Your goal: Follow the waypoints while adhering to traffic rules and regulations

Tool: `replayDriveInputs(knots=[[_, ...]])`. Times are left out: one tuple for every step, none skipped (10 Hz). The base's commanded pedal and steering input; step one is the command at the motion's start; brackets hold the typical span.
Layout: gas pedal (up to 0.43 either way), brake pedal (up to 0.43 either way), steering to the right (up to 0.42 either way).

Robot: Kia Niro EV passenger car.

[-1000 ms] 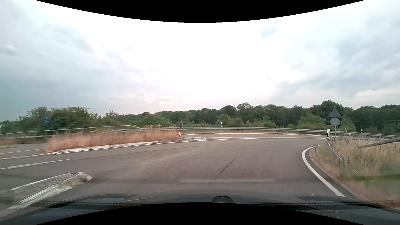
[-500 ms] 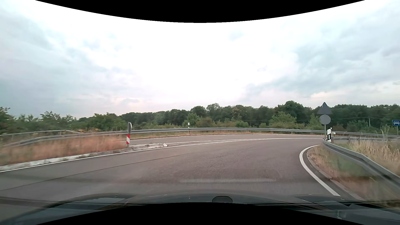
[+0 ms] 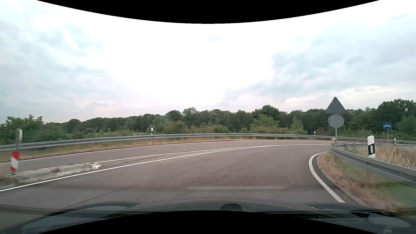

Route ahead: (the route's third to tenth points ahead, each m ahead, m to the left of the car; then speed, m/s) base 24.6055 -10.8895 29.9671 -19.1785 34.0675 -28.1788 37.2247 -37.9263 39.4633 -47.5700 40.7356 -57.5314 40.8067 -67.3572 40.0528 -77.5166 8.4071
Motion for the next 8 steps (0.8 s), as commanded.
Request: replayDriveInputs(knots=[[0.11,0.0,0.186],[0.11,0.0,0.186],[0.11,0.0,0.187],[0.11,0.0,0.187],[0.11,0.0,0.187],[0.11,0.0,0.187],[0.118,0.0,0.187],[0.118,0.0,0.187]])
